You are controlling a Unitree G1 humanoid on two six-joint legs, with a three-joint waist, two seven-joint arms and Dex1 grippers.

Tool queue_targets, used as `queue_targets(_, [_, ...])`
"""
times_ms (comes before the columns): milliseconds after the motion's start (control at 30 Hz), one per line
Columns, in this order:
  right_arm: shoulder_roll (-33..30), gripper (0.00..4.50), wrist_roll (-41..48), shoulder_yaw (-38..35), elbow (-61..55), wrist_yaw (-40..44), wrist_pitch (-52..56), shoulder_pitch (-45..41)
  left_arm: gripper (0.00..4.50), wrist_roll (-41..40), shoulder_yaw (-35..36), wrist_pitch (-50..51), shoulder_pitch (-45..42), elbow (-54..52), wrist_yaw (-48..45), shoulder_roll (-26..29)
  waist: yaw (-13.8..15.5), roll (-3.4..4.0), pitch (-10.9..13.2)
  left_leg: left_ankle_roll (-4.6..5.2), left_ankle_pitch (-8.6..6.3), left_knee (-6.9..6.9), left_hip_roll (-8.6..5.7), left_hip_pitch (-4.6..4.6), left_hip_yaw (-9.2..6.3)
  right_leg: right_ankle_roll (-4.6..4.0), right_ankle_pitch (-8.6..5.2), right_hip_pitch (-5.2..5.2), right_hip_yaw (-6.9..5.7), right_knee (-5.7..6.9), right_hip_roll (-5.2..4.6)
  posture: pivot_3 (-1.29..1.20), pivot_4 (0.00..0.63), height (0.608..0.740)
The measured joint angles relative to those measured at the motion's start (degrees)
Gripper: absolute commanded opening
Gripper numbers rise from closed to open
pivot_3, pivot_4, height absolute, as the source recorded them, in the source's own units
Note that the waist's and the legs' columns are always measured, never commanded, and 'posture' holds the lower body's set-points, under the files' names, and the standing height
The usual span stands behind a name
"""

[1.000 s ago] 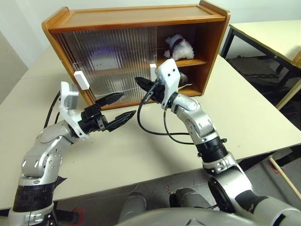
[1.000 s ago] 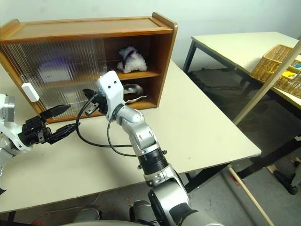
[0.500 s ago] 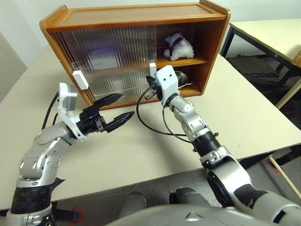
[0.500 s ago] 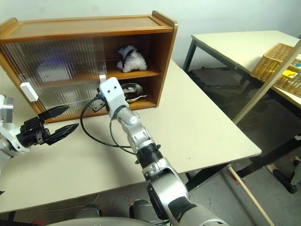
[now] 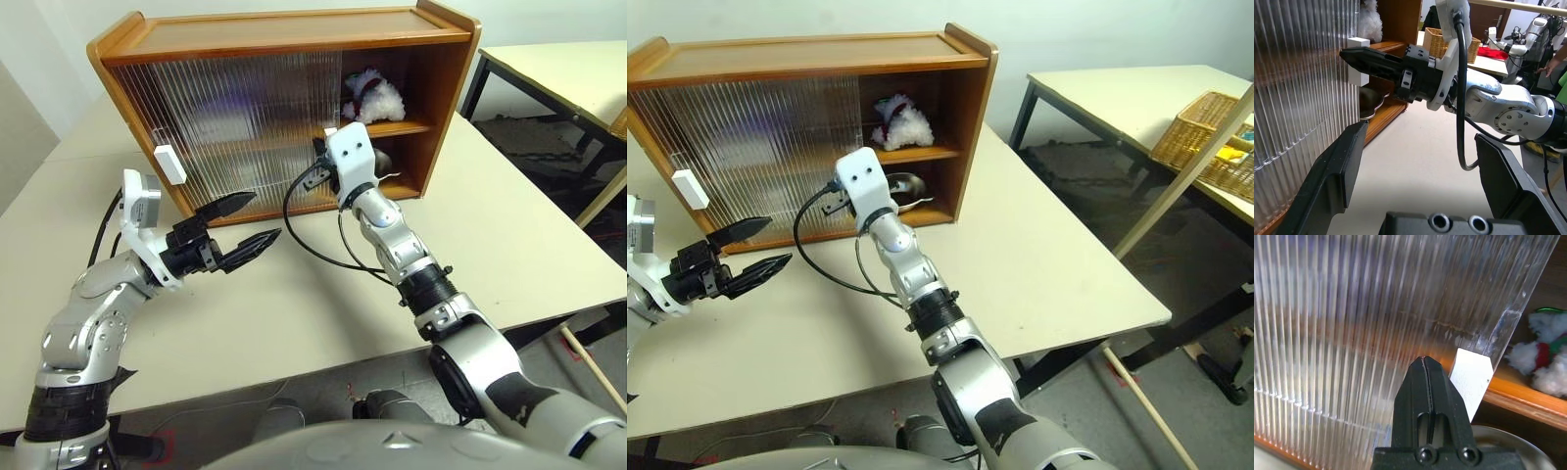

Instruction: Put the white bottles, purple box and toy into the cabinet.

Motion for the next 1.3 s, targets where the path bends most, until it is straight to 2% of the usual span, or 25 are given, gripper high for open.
queue_targets(800, [-0.2, 0.02, 1.3, -2.5, -6.1, -0.3, 11.3, 2.6, 4.5, 0.0, -0.5, 0.0, -0.4, 0.0, 0.5, -0.5, 0.0, -0.03, 0.0, 0.0, 0.0, 0.01, -0.01, 0.01, -0.02, 0.14, -0.06, 0.0, 0.01, 0.0, 0.05, 0.0, 0.01, 0.74])
queue_targets(1133, [-1.1, 0.02, -1.8, -4.9, -6.7, -7.6, 11.4, 3.4, 4.5, 0.2, -0.6, 0.0, -0.5, 0.0, 0.4, -0.7, 0.0, -0.03, 0.0, 0.0, 0.0, 0.0, 0.0, 0.01, -0.05, 0.19, -0.04, -0.02, 0.02, 0.0, 0.07, -0.01, 0.011, 0.74])
queue_targets(1300, [-1.2, 0.02, -1.8, -7.1, -7.2, -9.9, 12.7, 3.6, 4.5, 0.2, -1.0, -0.1, -0.7, 0.0, 0.4, -0.8, 0.0, -0.03, 0.0, 0.0, 0.0, 0.01, -0.01, 0.01, -0.05, 0.57, -0.2, -0.01, 0.04, 0.0, 0.07, -0.02, 0.013, 0.74])
